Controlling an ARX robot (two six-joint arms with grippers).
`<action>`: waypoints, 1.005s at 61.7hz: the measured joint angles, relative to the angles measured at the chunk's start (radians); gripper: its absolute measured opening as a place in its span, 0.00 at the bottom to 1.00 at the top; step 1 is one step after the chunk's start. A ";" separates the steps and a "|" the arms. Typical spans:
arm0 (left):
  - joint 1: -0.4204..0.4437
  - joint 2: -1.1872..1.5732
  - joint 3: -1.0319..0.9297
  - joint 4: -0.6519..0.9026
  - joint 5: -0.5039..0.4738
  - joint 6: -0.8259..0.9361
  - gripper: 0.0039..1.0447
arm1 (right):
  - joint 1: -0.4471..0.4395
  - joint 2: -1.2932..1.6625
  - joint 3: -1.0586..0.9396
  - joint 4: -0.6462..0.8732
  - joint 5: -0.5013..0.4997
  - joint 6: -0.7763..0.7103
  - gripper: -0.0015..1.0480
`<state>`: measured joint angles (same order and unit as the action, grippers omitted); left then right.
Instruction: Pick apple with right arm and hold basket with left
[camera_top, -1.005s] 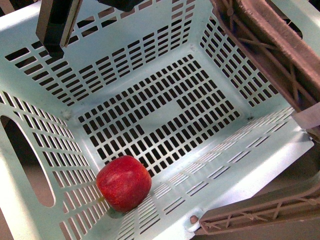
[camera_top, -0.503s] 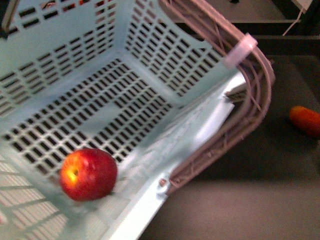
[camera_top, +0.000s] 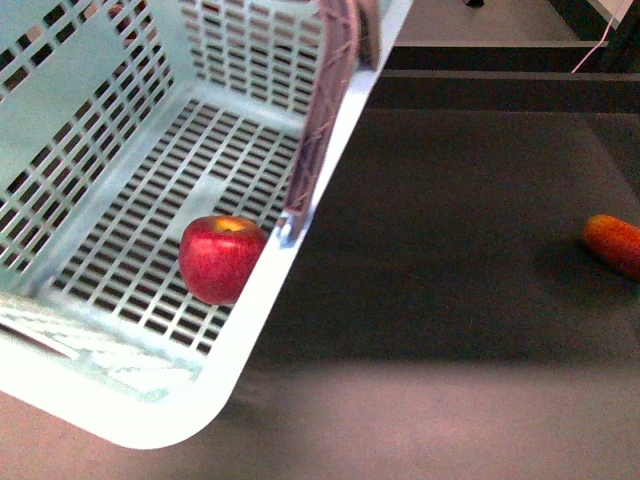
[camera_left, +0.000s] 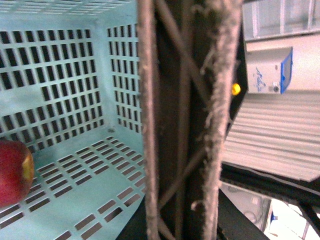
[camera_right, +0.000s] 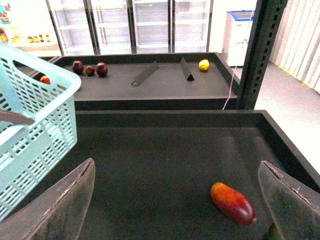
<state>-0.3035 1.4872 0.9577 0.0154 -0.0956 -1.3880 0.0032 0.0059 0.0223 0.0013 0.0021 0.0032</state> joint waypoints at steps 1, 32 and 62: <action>0.013 0.005 -0.007 0.002 0.001 -0.005 0.06 | 0.000 0.000 0.000 0.000 0.000 0.000 0.91; 0.115 0.132 -0.122 0.136 -0.010 -0.192 0.06 | 0.000 0.000 0.000 0.000 0.000 0.000 0.91; 0.133 0.120 -0.256 0.153 0.004 -0.218 0.06 | 0.000 0.000 0.000 0.000 0.000 0.000 0.91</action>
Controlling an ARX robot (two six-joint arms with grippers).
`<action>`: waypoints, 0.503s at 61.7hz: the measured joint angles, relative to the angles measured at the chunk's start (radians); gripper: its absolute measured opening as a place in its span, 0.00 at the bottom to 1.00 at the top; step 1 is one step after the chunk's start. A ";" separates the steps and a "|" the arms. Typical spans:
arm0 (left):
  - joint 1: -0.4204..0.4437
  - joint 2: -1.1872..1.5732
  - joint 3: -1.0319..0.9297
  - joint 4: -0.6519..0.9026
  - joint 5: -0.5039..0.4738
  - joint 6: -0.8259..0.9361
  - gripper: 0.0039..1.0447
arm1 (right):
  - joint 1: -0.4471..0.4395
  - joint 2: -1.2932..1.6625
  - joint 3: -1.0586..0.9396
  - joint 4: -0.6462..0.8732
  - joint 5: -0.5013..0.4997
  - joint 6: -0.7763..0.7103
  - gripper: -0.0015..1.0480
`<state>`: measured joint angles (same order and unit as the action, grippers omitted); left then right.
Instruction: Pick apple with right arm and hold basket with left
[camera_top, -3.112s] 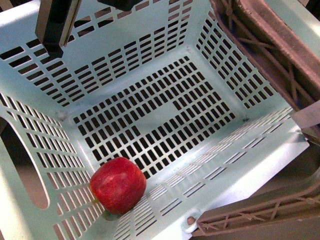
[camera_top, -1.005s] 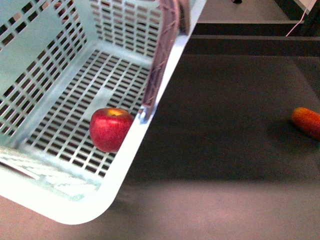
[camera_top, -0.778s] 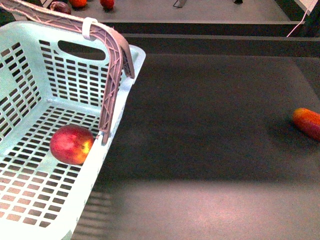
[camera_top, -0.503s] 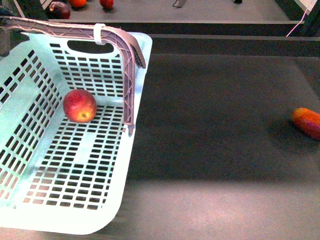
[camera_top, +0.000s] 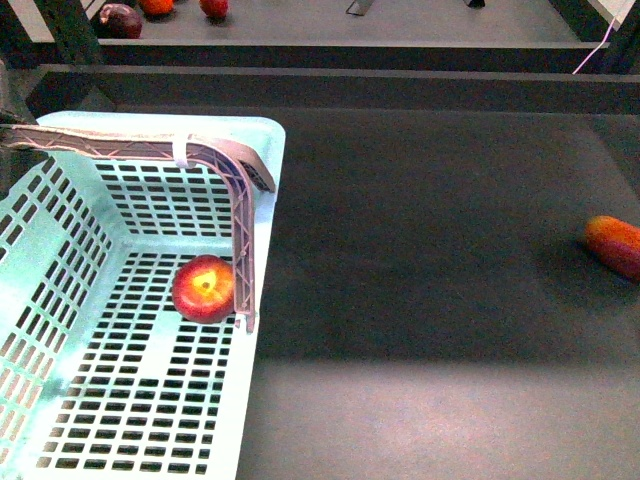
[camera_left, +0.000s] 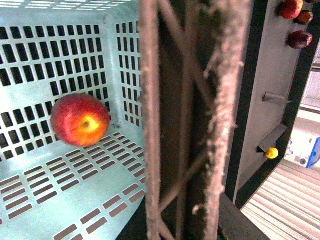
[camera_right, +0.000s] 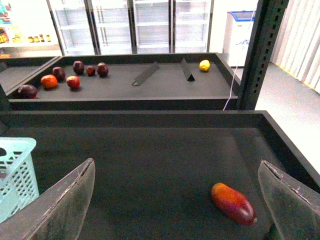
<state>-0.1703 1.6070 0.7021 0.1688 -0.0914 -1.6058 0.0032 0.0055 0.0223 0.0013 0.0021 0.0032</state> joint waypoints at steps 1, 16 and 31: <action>0.001 -0.002 -0.002 -0.001 0.002 0.000 0.06 | 0.000 0.000 0.000 0.000 0.000 0.000 0.91; -0.008 -0.071 -0.052 -0.012 0.007 -0.002 0.38 | 0.000 0.000 0.000 0.000 0.000 0.000 0.91; -0.055 -0.278 -0.117 -0.110 -0.054 -0.055 0.78 | 0.000 0.000 0.000 0.000 0.000 0.000 0.91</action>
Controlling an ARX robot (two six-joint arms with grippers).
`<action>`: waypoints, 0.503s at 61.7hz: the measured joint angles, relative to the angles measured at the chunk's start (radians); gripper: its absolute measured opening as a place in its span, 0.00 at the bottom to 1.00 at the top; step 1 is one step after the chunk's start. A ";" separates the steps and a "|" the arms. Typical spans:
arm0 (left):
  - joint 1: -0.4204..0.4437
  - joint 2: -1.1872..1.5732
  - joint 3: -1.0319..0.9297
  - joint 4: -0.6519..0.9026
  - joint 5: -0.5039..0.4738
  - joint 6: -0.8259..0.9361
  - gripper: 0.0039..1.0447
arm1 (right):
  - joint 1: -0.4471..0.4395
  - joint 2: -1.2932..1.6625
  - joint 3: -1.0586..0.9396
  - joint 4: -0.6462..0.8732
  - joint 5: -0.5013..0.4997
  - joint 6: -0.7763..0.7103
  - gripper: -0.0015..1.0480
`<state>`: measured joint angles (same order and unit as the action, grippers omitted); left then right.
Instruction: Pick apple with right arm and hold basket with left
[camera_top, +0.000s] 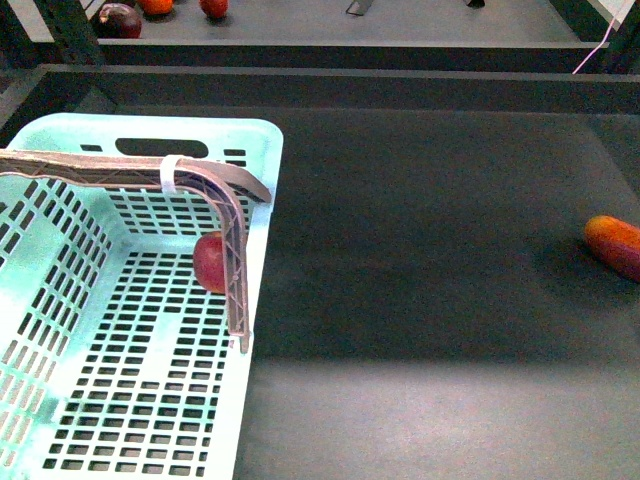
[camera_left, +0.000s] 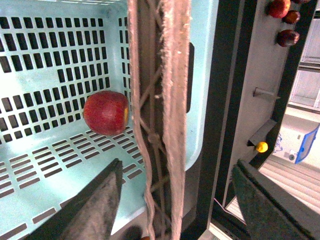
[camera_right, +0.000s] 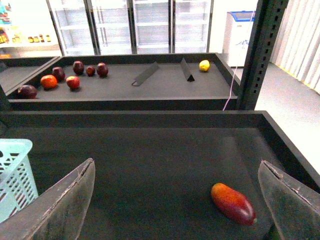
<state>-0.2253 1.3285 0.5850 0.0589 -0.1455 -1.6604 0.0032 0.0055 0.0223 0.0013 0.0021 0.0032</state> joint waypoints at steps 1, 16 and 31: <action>-0.007 -0.023 -0.004 -0.013 -0.010 -0.008 0.81 | 0.000 0.000 0.000 0.000 0.000 0.000 0.91; -0.109 -0.282 -0.013 -0.182 -0.150 -0.071 0.94 | 0.000 0.000 0.000 0.000 0.000 0.000 0.91; -0.072 -0.356 -0.272 0.462 -0.135 0.695 0.68 | 0.000 0.000 0.000 0.000 0.000 0.000 0.91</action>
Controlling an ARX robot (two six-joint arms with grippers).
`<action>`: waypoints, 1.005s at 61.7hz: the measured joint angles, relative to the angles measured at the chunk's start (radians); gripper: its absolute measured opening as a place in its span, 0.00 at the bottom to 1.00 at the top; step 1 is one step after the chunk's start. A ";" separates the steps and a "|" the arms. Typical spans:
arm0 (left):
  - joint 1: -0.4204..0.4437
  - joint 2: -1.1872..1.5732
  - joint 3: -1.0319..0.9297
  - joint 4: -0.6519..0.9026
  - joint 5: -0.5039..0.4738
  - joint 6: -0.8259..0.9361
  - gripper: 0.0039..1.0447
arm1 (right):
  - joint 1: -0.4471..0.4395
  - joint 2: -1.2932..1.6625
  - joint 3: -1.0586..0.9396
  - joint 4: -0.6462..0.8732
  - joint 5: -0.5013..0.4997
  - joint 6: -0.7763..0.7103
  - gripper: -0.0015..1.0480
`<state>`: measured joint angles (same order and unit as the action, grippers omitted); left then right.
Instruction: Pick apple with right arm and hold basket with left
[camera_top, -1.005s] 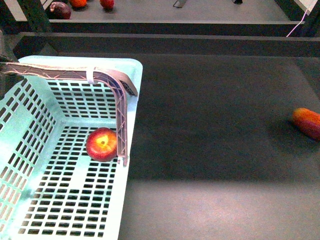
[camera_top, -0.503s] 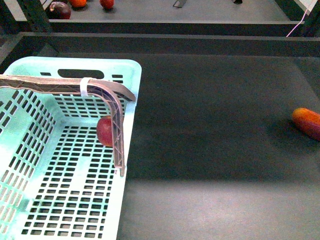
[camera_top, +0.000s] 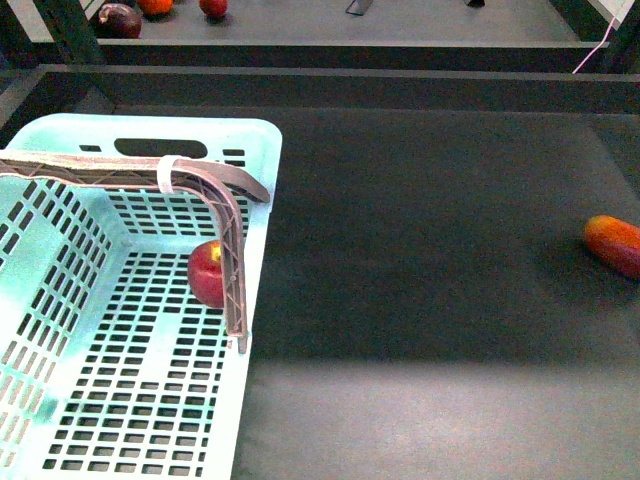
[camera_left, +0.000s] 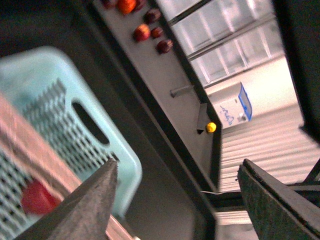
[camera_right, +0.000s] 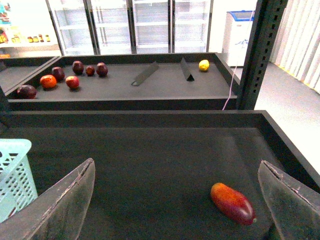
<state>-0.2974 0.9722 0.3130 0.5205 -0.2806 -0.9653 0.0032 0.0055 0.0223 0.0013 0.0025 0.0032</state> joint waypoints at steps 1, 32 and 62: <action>0.009 -0.014 -0.023 0.050 0.007 0.085 0.64 | 0.000 0.000 0.000 0.000 0.000 0.000 0.91; 0.191 -0.344 -0.233 0.021 0.178 0.946 0.03 | 0.000 0.000 0.000 0.000 0.000 0.000 0.91; 0.293 -0.581 -0.298 -0.130 0.280 0.954 0.03 | 0.000 0.000 0.000 0.000 0.000 0.000 0.91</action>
<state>-0.0044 0.3916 0.0147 0.3908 -0.0002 -0.0109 0.0032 0.0055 0.0223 0.0013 0.0025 0.0032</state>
